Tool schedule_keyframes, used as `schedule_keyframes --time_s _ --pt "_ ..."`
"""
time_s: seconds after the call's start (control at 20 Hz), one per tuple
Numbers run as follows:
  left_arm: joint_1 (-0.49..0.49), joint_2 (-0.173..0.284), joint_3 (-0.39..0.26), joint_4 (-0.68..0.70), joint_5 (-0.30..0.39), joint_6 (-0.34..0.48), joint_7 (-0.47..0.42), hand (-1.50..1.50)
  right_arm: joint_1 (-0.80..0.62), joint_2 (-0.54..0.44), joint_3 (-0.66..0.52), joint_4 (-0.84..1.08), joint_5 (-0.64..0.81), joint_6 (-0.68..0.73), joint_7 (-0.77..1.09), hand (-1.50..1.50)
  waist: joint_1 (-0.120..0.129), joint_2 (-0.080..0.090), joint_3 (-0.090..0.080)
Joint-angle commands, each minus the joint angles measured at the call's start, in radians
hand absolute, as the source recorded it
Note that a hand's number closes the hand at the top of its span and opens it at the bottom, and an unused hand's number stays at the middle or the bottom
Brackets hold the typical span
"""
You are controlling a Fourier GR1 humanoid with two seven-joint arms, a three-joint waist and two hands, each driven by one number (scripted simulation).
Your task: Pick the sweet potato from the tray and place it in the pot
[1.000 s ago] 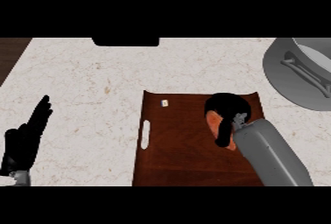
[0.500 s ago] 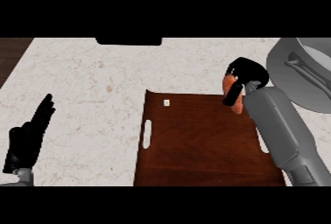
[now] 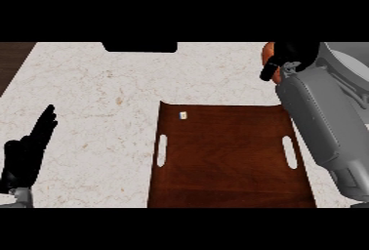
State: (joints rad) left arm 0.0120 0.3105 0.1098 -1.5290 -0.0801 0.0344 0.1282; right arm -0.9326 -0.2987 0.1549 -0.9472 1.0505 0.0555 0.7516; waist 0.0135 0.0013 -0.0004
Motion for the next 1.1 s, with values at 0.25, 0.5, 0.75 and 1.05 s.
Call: schedule_keyframes --time_s 0.25,0.5,0.75,1.05 --pt "0.051 -0.014 0.006 -0.026 -0.005 -0.007 -0.030 0.00 -0.062 -0.051 -0.121 -0.031 0.029 -0.206 0.021 1.50 0.001 0.000 0.001" --pt "0.067 -0.015 0.015 0.014 -0.024 -0.008 -0.079 0.00 -0.073 -0.120 -0.203 0.028 0.003 -0.284 -0.082 1.50 0.003 0.002 0.001" --pt "0.013 -0.047 0.005 0.041 -0.032 0.005 -0.054 0.00 -0.114 -0.200 -0.283 0.139 -0.046 -0.328 -0.221 1.50 0.000 0.004 0.000" --pt "-0.009 -0.025 0.008 -0.030 -0.032 -0.011 0.019 0.00 -0.179 -0.336 -0.379 0.348 -0.108 -0.326 -0.409 1.50 0.013 0.007 0.001"
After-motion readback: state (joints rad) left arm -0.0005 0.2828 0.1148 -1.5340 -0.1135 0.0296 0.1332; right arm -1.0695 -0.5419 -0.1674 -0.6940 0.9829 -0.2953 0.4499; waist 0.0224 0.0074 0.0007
